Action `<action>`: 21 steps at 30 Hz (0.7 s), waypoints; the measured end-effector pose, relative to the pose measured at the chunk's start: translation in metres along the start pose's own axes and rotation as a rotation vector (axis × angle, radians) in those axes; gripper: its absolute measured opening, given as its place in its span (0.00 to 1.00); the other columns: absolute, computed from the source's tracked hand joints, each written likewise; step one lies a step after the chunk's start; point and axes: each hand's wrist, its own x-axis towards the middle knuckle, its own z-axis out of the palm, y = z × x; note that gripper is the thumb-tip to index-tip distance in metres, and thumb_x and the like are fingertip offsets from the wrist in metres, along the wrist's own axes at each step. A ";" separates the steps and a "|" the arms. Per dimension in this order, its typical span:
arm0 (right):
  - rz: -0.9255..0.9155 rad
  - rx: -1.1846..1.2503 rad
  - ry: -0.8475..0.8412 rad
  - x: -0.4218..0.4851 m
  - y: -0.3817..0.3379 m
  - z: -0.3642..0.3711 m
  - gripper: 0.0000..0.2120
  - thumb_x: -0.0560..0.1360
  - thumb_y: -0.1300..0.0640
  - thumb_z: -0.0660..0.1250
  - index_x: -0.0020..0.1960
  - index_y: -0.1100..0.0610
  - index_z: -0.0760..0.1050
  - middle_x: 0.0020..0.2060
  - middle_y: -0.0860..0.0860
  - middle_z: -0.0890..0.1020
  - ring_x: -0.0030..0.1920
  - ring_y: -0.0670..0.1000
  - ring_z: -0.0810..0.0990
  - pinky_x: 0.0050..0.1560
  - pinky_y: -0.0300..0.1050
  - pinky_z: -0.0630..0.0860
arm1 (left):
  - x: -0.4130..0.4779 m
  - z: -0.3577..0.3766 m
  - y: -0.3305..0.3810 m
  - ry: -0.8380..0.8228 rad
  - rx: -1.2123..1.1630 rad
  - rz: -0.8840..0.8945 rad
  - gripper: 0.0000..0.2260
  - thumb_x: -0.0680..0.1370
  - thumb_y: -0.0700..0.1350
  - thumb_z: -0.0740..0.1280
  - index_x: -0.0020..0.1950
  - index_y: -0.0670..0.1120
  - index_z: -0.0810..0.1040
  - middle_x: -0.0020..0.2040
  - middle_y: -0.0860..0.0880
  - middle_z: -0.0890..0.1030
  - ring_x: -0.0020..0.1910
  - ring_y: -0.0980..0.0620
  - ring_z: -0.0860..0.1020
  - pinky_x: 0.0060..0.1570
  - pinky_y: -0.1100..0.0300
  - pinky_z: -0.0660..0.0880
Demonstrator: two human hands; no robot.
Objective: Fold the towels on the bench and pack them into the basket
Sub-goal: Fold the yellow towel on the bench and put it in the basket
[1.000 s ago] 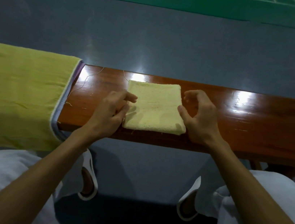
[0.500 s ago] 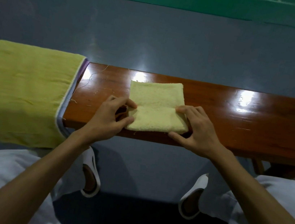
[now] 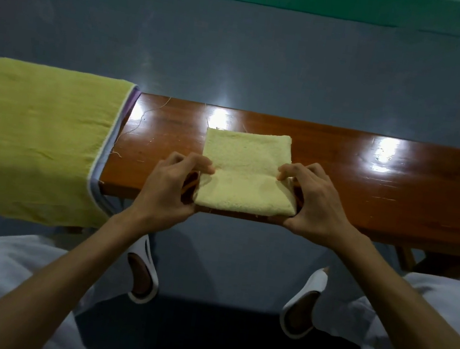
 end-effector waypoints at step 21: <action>0.486 0.694 -0.028 0.045 -0.009 -0.028 0.15 0.84 0.51 0.63 0.64 0.58 0.80 0.55 0.51 0.84 0.53 0.49 0.84 0.46 0.43 0.83 | 0.050 0.004 0.006 0.203 -0.396 -0.373 0.15 0.80 0.57 0.69 0.59 0.52 0.68 0.56 0.47 0.81 0.52 0.55 0.82 0.38 0.49 0.84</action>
